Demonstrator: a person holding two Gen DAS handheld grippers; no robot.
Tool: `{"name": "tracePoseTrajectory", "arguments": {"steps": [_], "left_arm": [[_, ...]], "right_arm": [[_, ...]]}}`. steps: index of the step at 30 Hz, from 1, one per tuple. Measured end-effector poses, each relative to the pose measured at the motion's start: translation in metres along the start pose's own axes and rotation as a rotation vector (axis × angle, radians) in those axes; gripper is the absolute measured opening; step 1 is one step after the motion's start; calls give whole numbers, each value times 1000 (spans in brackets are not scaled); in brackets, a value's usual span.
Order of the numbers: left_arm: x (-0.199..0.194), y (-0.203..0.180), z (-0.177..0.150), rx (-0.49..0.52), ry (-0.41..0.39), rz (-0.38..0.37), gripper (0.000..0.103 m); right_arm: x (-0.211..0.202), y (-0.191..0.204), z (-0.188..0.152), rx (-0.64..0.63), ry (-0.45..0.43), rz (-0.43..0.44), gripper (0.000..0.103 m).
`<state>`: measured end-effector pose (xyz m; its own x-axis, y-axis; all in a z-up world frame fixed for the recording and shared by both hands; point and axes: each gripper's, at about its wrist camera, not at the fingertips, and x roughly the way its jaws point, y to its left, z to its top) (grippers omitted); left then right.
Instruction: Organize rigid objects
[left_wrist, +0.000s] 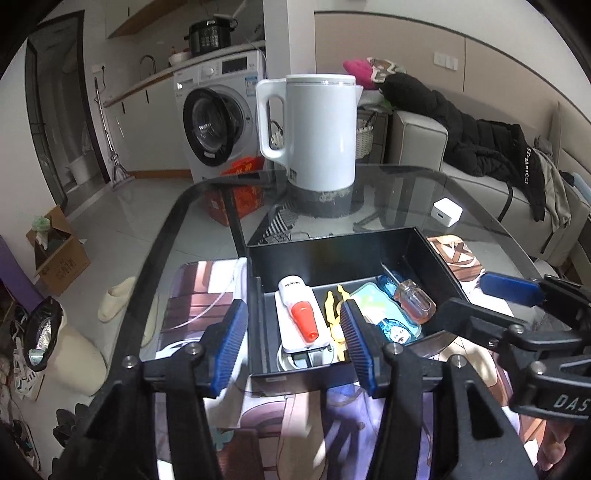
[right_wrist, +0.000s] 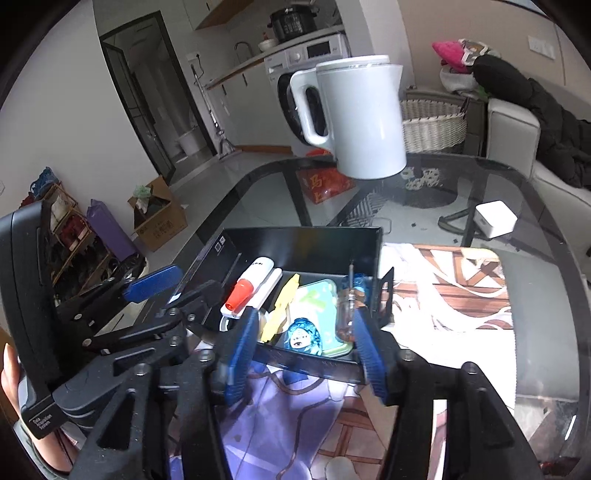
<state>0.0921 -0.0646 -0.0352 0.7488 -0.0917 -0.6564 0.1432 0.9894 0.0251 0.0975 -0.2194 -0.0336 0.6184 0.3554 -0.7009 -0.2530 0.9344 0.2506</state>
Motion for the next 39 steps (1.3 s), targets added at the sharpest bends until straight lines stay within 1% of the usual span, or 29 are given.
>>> {"name": "tracePoseTrajectory", "arguments": {"steps": [1,2,3,5,6,7,8,11,12,14,17,20,22,24,26,29,34,39], "left_arm": [[-5,1,-3,4,-22,8,54],[-10,1,-5,4,-43,13,55],[-14,3,-9,6,-66,16,55],[-22,5,-15,8,-108,26,59],[-25,7,-17,8,-131,34,67],[-30,8,-22,3,-164,48,78],[-32,9,-25,-3,-184,54,82],[-38,9,-33,7,-218,46,83],[-41,9,-36,14,-235,48,83],[-47,5,-40,34,-275,54,83],[-56,3,-43,50,-317,56,83],[-65,6,-45,27,-347,42,84],[-68,10,-46,15,-361,27,92],[-71,10,-50,17,-378,35,99],[-72,8,-53,28,-391,40,99],[-69,4,-54,45,-385,36,99],[-69,6,-55,8,-382,45,103],[-68,7,-54,-5,-378,52,103]], "right_arm": [[-5,-1,-3,1,-25,-7,75],[-11,-1,-7,0,-53,-7,78],[-16,-2,-11,-4,-81,-12,78],[-29,0,-20,-28,-145,-30,82],[-33,0,-23,-38,-173,-42,83],[-40,0,-29,-45,-212,-58,85],[-44,1,-32,-48,-238,-64,86],[-59,2,-41,-46,-307,-61,88],[-66,3,-42,-45,-336,-69,90],[-79,2,-46,-37,-400,-99,97],[-93,3,-51,-34,-488,-136,100],[-95,2,-58,-52,-504,-157,101],[-92,1,-62,-62,-487,-163,101],[-89,1,-69,-79,-471,-170,101],[-85,1,-77,-101,-465,-175,101],[-83,8,-87,-119,-467,-168,101],[-86,16,-90,-129,-501,-163,101],[-93,16,-89,-123,-524,-169,101]]}}
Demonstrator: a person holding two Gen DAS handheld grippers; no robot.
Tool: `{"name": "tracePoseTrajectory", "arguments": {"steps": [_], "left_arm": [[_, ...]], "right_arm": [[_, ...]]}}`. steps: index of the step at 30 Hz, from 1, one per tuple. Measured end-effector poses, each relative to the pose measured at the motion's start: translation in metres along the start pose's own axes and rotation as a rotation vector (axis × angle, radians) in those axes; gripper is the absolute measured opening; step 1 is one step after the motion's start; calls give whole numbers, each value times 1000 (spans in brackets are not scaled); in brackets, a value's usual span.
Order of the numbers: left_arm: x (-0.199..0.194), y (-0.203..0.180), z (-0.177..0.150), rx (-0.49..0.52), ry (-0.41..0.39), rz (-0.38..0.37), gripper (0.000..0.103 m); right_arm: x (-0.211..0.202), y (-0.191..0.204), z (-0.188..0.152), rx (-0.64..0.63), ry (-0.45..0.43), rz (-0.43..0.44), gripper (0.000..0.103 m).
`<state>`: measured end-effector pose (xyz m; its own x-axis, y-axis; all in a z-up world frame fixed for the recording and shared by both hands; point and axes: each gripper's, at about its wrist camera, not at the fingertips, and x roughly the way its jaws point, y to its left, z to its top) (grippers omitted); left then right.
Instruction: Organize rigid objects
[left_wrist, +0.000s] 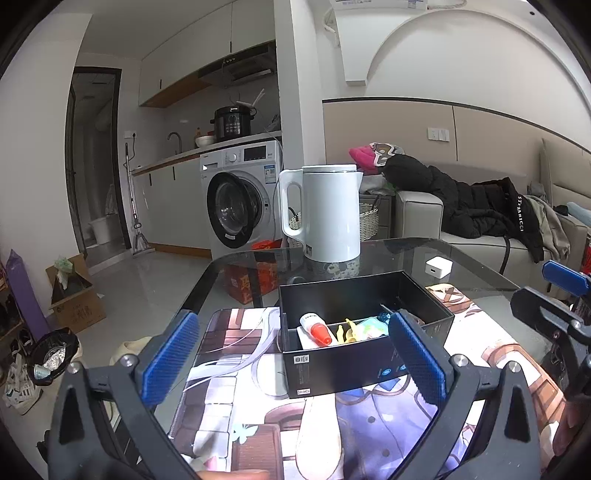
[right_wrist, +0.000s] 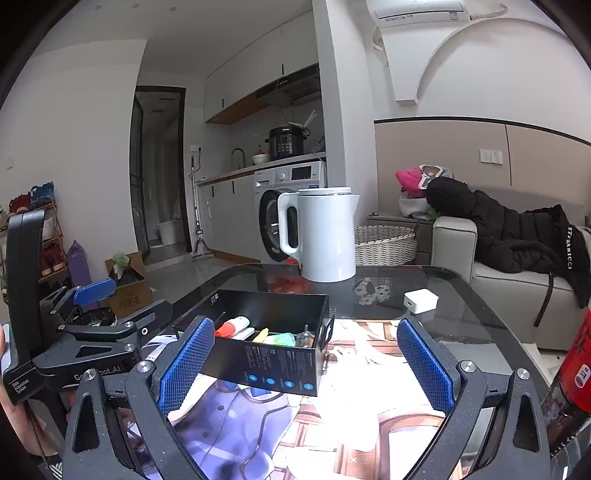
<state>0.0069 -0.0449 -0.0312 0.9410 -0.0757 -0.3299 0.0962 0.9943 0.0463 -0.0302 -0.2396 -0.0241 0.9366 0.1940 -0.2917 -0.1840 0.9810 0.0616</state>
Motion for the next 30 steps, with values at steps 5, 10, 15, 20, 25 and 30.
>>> {"name": "tracePoseTrajectory", "arguments": {"steps": [5,10,15,20,25,30], "left_arm": [[-2,-2,0,1,-4,1,103],[-2,-3,0,0,-6,7,103],[-1,-5,0,2,-5,15,103],[-1,-5,0,-1,-7,12,103],[-2,-6,0,2,-9,10,103],[-3,-6,0,3,-9,13,103]], "right_arm": [[-1,-4,4,14,-5,-11,101],[-3,-3,5,5,-17,-9,101],[-3,-3,6,9,-21,-11,101],[-3,-4,6,13,-23,-12,101],[-3,-5,6,11,-24,-9,101],[-2,-5,6,14,-23,-9,101]]}}
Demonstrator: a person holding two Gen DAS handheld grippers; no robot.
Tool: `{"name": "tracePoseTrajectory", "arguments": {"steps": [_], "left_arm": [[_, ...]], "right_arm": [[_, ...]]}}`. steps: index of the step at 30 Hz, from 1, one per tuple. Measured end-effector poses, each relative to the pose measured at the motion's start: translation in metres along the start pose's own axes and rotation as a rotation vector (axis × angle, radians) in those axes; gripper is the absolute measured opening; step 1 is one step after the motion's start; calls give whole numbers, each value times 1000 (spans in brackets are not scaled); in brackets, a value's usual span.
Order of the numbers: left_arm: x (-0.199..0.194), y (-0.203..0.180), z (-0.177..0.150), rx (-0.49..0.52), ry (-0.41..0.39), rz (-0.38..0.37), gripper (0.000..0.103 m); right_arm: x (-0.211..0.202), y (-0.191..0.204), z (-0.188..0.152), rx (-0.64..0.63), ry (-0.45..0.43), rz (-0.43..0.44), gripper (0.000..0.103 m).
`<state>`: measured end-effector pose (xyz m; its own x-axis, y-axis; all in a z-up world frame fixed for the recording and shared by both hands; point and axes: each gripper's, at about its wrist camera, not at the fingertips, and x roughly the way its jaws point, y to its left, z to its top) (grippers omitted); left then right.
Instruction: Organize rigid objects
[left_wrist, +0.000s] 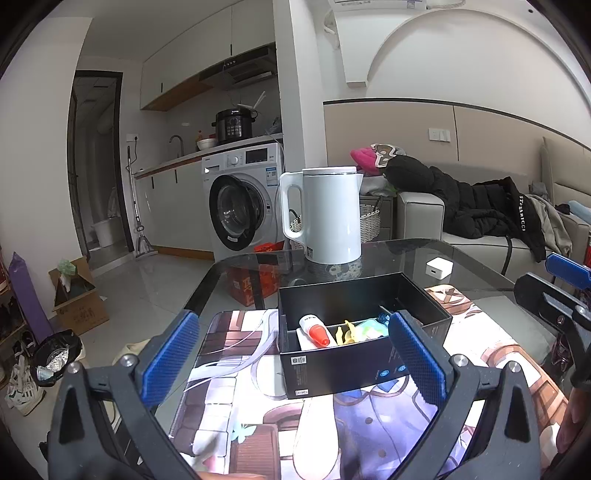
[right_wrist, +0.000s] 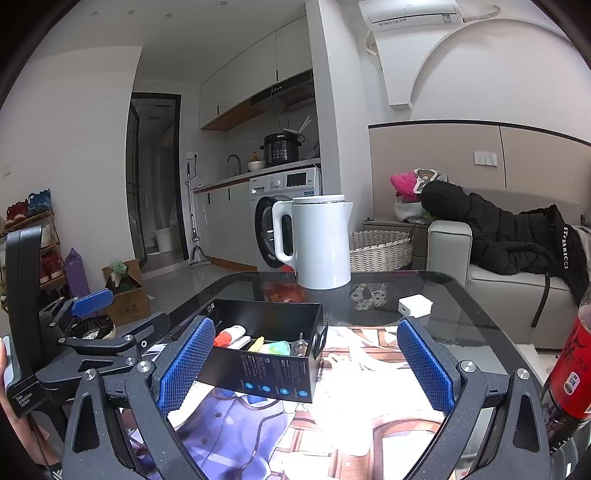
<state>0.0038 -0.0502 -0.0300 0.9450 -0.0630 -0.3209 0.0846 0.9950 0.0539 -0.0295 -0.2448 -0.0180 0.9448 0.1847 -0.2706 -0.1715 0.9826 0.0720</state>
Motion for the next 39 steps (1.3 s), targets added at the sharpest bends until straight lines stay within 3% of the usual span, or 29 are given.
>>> {"name": "tracePoseTrajectory", "arguments": {"steps": [39], "left_arm": [[2,2,4,-7,-5,38,103]], "right_arm": [[-1,-3,0,3,-5,-2,101]]}}
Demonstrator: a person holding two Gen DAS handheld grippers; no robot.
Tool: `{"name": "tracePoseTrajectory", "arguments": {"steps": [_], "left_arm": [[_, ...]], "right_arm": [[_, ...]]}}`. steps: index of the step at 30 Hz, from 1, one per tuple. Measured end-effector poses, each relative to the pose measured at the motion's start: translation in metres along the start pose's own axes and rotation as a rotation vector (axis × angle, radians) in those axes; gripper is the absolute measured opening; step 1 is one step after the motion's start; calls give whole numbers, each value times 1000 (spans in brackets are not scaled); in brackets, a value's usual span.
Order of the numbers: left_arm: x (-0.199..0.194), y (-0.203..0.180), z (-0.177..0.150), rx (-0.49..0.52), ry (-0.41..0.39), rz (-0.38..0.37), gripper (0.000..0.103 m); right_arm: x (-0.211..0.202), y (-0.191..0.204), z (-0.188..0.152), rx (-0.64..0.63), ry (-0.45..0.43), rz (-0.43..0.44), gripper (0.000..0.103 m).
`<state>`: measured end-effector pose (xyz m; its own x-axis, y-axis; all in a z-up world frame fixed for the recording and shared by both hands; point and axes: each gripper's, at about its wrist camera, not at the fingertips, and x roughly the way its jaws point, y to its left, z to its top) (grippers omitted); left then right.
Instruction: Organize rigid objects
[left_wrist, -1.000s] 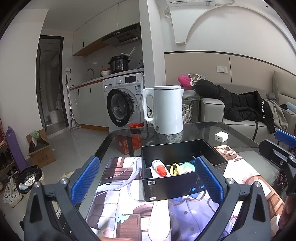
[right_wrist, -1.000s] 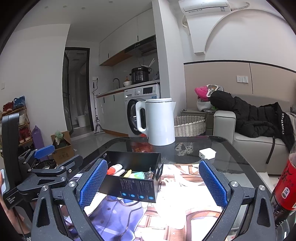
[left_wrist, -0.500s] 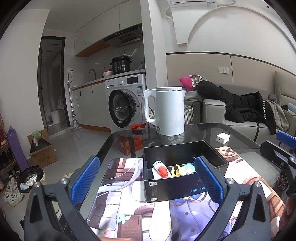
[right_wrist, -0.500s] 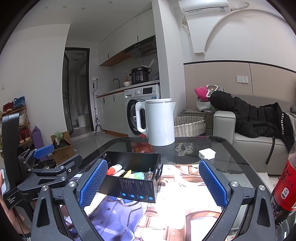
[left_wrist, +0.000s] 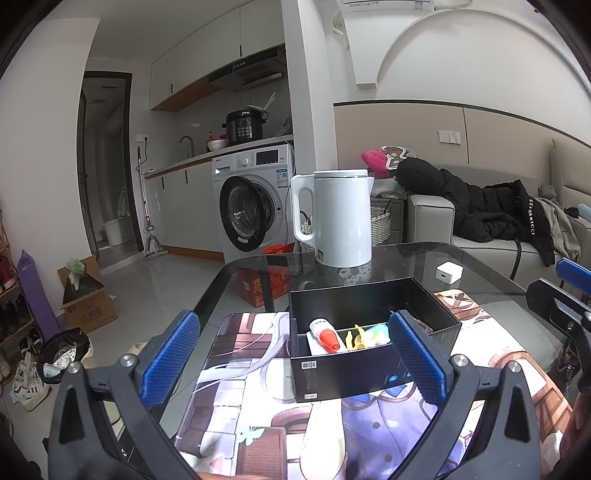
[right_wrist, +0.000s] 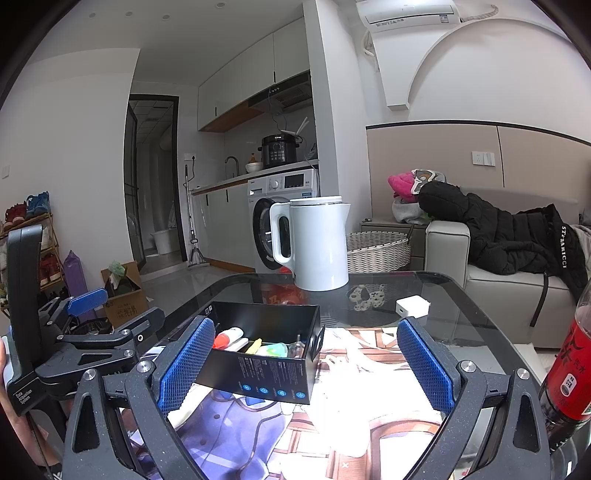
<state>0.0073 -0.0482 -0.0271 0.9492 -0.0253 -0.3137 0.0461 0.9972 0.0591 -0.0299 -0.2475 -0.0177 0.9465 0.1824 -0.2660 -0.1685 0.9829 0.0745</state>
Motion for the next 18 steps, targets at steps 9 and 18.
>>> {"name": "tracePoseTrajectory", "arguments": {"steps": [9,18], "left_arm": [[0,0,-1,2,-2,-2,103],[1,0,-1,6,-1,2,103]], "right_arm": [[0,0,0,0,2,0,101],[0,0,0,0,2,0,101]]}}
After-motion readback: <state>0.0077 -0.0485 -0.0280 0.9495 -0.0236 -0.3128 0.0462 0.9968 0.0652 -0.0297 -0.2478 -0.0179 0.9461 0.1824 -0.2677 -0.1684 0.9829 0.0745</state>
